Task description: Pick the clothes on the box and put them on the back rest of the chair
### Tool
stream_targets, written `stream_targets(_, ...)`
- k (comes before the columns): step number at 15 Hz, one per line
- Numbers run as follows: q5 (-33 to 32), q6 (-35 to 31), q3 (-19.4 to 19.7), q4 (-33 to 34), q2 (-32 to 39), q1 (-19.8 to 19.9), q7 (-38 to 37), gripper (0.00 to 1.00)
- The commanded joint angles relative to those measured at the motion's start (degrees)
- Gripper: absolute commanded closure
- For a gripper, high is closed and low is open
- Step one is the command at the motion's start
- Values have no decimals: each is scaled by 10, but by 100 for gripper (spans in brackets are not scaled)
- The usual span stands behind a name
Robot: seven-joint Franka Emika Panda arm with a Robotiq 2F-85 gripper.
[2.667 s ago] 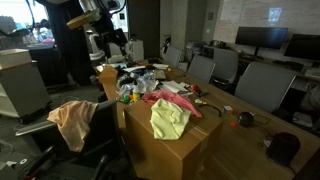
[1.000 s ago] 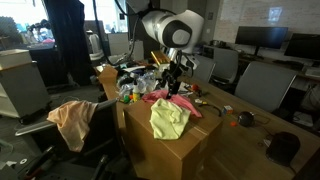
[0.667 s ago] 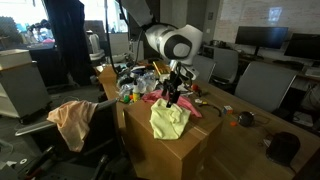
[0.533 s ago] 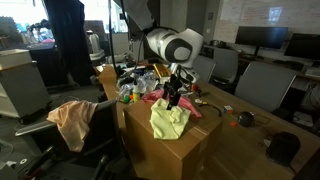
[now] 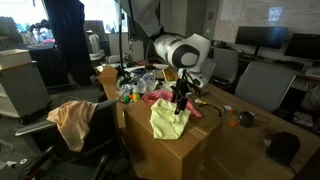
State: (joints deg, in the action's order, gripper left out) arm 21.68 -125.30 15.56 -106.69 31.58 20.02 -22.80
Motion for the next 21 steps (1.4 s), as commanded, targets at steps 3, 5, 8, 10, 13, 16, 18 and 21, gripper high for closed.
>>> stream_targets(3,9,-30,6,22,22,4,-39,0)
stream_targets(5,10,-39,3,22,27,1,-48,0)
stream_targets(8,11,-48,-1,26,36,-2,-59,0)
stream_targets(10,9,-55,0,31,44,-4,-68,0)
stream_targets(13,6,-60,3,39,54,-5,-77,0)
stream_targets(16,5,-65,6,43,62,-3,-81,27)
stream_targets(18,4,-64,7,46,65,-3,-83,42)
stream_targets(21,0,-62,7,46,69,-6,-84,66)
